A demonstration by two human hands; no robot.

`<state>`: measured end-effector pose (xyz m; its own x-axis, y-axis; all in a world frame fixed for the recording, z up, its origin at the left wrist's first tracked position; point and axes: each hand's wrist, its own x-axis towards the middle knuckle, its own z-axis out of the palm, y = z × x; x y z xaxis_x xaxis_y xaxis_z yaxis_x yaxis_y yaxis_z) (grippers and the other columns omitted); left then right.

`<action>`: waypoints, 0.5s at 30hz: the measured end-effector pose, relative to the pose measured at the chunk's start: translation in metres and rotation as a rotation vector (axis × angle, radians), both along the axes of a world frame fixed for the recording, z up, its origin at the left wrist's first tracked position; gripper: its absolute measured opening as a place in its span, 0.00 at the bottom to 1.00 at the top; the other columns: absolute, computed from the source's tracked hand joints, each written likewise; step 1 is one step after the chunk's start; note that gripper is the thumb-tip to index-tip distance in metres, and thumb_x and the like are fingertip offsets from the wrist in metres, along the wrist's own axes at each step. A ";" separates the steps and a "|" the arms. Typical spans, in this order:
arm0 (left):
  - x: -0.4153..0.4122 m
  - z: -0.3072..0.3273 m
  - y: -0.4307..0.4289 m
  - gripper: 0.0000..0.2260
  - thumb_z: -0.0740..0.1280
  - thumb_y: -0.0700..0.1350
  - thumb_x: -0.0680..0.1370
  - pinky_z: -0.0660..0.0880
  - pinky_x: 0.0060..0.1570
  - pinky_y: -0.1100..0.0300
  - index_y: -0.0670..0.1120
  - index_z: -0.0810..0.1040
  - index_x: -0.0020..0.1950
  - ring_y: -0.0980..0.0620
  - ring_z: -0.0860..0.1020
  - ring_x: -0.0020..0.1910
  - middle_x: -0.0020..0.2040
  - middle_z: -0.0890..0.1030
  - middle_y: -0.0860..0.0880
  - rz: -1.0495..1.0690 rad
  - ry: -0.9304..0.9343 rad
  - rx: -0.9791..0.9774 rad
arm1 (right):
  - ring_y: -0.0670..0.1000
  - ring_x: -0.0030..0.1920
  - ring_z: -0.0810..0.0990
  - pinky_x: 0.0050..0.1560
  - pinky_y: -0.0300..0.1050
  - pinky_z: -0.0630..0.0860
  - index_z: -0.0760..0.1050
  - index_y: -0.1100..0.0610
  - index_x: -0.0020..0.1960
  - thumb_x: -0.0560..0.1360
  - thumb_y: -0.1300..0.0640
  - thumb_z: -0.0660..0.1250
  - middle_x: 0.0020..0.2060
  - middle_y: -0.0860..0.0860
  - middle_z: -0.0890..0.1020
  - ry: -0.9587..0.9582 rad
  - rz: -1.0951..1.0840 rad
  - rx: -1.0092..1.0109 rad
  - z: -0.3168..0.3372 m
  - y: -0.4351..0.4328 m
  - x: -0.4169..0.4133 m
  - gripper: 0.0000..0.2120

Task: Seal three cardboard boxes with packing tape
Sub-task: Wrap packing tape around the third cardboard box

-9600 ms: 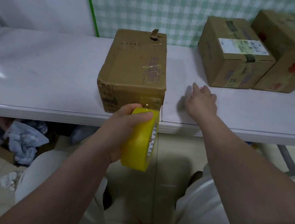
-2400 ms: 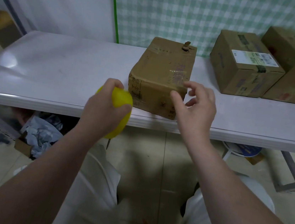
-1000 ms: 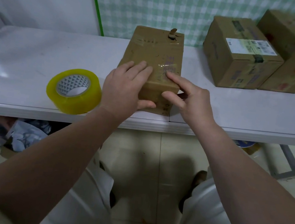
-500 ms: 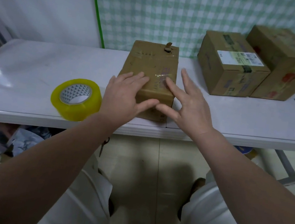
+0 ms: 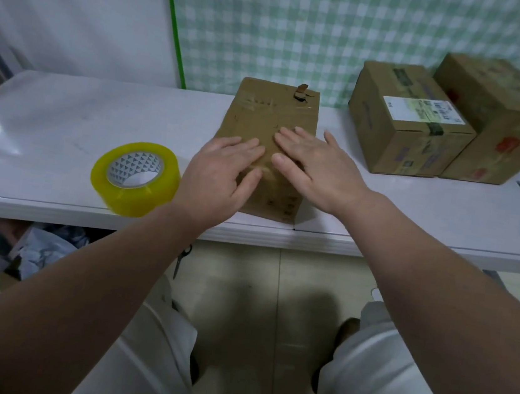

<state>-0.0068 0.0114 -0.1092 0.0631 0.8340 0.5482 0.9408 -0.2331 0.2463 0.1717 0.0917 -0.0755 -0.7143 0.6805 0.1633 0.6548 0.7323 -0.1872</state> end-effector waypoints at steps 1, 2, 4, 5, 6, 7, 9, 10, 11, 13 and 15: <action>0.000 0.001 0.000 0.21 0.58 0.51 0.78 0.65 0.65 0.53 0.41 0.78 0.64 0.41 0.75 0.62 0.62 0.79 0.43 0.004 0.006 -0.016 | 0.48 0.77 0.54 0.75 0.54 0.45 0.59 0.52 0.77 0.80 0.38 0.43 0.77 0.48 0.60 -0.015 -0.007 -0.015 0.002 0.004 0.000 0.30; 0.000 0.001 -0.001 0.21 0.58 0.52 0.78 0.66 0.66 0.52 0.42 0.78 0.64 0.41 0.75 0.63 0.63 0.79 0.43 0.004 0.012 -0.026 | 0.48 0.77 0.53 0.75 0.54 0.44 0.58 0.53 0.77 0.82 0.39 0.43 0.77 0.49 0.58 -0.033 -0.024 -0.040 0.005 0.007 -0.001 0.29; 0.000 0.002 -0.002 0.22 0.57 0.52 0.78 0.66 0.66 0.51 0.42 0.77 0.65 0.41 0.74 0.64 0.64 0.78 0.43 0.004 0.016 -0.035 | 0.49 0.78 0.50 0.75 0.53 0.42 0.54 0.55 0.78 0.82 0.41 0.42 0.78 0.50 0.54 -0.060 -0.077 -0.100 0.011 0.012 -0.002 0.30; -0.001 0.002 -0.003 0.22 0.57 0.52 0.78 0.65 0.67 0.51 0.43 0.76 0.66 0.41 0.73 0.64 0.64 0.77 0.44 0.006 0.015 -0.040 | 0.50 0.78 0.48 0.75 0.54 0.41 0.52 0.56 0.78 0.82 0.41 0.41 0.78 0.52 0.52 -0.060 -0.103 -0.118 0.013 0.012 -0.003 0.31; -0.001 0.002 -0.003 0.22 0.56 0.52 0.78 0.65 0.67 0.52 0.43 0.76 0.66 0.42 0.73 0.65 0.65 0.77 0.44 0.007 0.014 -0.042 | 0.51 0.78 0.47 0.75 0.54 0.41 0.50 0.57 0.79 0.82 0.41 0.40 0.78 0.52 0.51 -0.046 -0.118 -0.114 0.014 0.009 -0.004 0.31; -0.002 0.002 -0.003 0.22 0.56 0.53 0.78 0.64 0.67 0.53 0.43 0.76 0.67 0.42 0.73 0.65 0.65 0.77 0.44 0.007 0.011 -0.041 | 0.51 0.78 0.47 0.75 0.54 0.41 0.49 0.57 0.79 0.82 0.40 0.40 0.78 0.53 0.51 -0.020 -0.111 -0.079 0.012 0.003 -0.005 0.31; -0.003 -0.001 -0.003 0.22 0.57 0.52 0.79 0.63 0.67 0.54 0.42 0.76 0.66 0.41 0.73 0.64 0.65 0.77 0.43 -0.002 0.001 -0.016 | 0.53 0.78 0.51 0.75 0.55 0.44 0.53 0.57 0.78 0.81 0.39 0.42 0.78 0.53 0.56 0.018 -0.025 0.049 0.003 -0.014 -0.006 0.32; -0.003 -0.002 -0.002 0.22 0.57 0.52 0.79 0.63 0.67 0.54 0.42 0.76 0.66 0.41 0.74 0.63 0.64 0.77 0.43 -0.008 0.000 0.002 | 0.54 0.77 0.54 0.75 0.56 0.47 0.56 0.57 0.77 0.80 0.39 0.45 0.77 0.53 0.59 0.021 0.029 0.111 -0.005 -0.021 -0.006 0.32; -0.004 -0.004 -0.002 0.21 0.57 0.51 0.78 0.63 0.67 0.54 0.41 0.76 0.65 0.41 0.74 0.63 0.64 0.78 0.43 -0.012 0.000 0.012 | 0.55 0.77 0.56 0.75 0.56 0.49 0.58 0.57 0.77 0.80 0.40 0.49 0.76 0.53 0.62 0.024 0.060 0.154 -0.013 -0.026 -0.004 0.31; -0.003 -0.004 -0.001 0.21 0.57 0.52 0.79 0.65 0.67 0.53 0.42 0.77 0.66 0.41 0.74 0.63 0.64 0.78 0.43 -0.012 -0.006 -0.003 | 0.55 0.76 0.58 0.74 0.56 0.53 0.61 0.56 0.76 0.79 0.43 0.59 0.75 0.53 0.64 0.074 0.042 0.169 -0.023 -0.023 0.001 0.29; -0.003 -0.002 0.000 0.22 0.56 0.54 0.79 0.65 0.67 0.52 0.43 0.76 0.66 0.41 0.73 0.64 0.65 0.77 0.44 -0.006 -0.018 -0.037 | 0.55 0.76 0.58 0.75 0.57 0.57 0.62 0.55 0.76 0.77 0.43 0.63 0.75 0.53 0.63 0.150 -0.009 0.111 -0.027 -0.015 0.006 0.31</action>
<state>-0.0095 0.0117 -0.1113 0.0590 0.8535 0.5178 0.9347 -0.2293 0.2715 0.1782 0.0766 -0.1027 -0.6706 0.6582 0.3421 0.6320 0.7484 -0.2012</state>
